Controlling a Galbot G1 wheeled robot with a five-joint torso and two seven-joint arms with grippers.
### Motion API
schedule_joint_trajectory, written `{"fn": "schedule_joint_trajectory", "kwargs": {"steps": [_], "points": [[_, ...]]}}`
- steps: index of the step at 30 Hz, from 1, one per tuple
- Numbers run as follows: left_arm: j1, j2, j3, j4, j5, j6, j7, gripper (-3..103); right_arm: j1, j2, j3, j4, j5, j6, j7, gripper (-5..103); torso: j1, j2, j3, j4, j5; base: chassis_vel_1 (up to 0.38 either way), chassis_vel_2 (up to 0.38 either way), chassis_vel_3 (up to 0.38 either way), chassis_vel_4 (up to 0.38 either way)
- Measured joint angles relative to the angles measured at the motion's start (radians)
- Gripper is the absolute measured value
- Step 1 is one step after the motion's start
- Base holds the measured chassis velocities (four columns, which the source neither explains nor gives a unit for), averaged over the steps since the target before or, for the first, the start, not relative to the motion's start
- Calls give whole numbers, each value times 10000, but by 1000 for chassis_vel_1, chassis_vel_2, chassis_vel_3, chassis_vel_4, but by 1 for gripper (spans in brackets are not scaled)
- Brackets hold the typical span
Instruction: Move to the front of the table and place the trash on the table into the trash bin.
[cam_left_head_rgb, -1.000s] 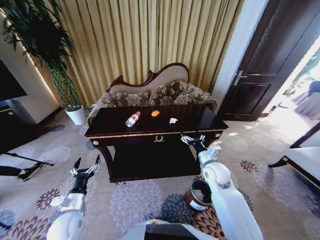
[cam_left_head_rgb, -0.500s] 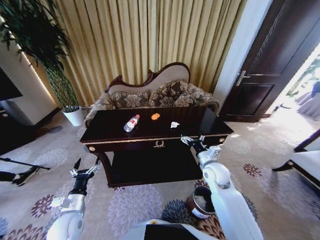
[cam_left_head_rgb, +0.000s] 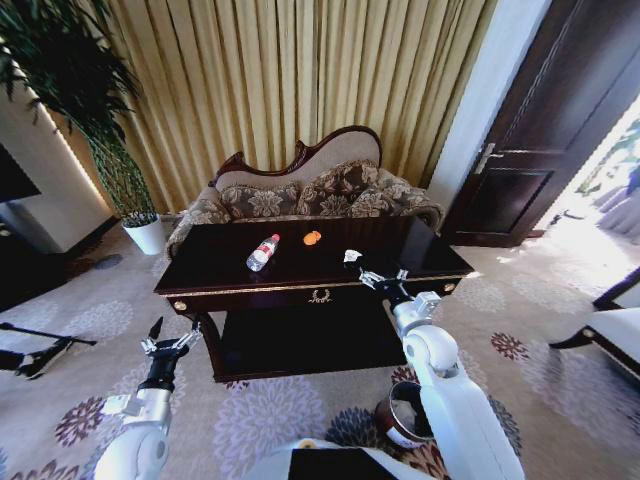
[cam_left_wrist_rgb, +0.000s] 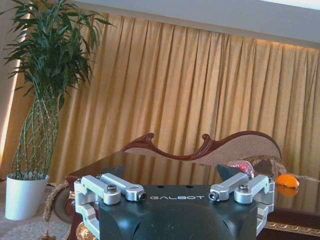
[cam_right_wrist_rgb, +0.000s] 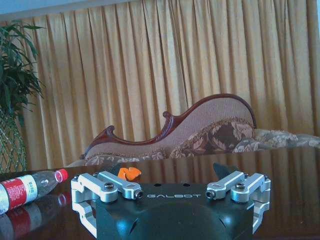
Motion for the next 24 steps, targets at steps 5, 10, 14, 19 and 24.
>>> {"fn": "schedule_joint_trajectory", "kwargs": {"steps": [5, 10, 14, 19, 24], "points": [[7, 50, -52, -19, -12, 25, -20, 100, 389, 272, -370, -230, -70, -91, 101, 100, -2, 1, -1, 3, 0, 0, 0, 0, 0], [37, 54, -93, -54, 3, 37, -35, 100, 1104, 402, -777, -776, -157, -120, 133, 100, -2, 1, -1, 3, -1, 0, 0, 0, 0], [64, 31, -112, -66, 47, 43, -41, 100, 1792, 438, -1006, -1435, -173, -113, 109, 100, -1, 0, 0, 1, 1, 0, 0, 0, 0], [50, -30, -95, -66, 180, 49, -51, 100, 2658, 424, -1346, -2425, -173, -12, 23, 100, -2, 1, -1, 2, 0, 0, 0, 0, 0], [27, -56, -86, -118, 206, 73, -59, 100, 3234, 401, -1629, -3299, -290, 122, -176, 100, -1, 0, 0, 1, 1, 0, 0, 0, 0]]}}
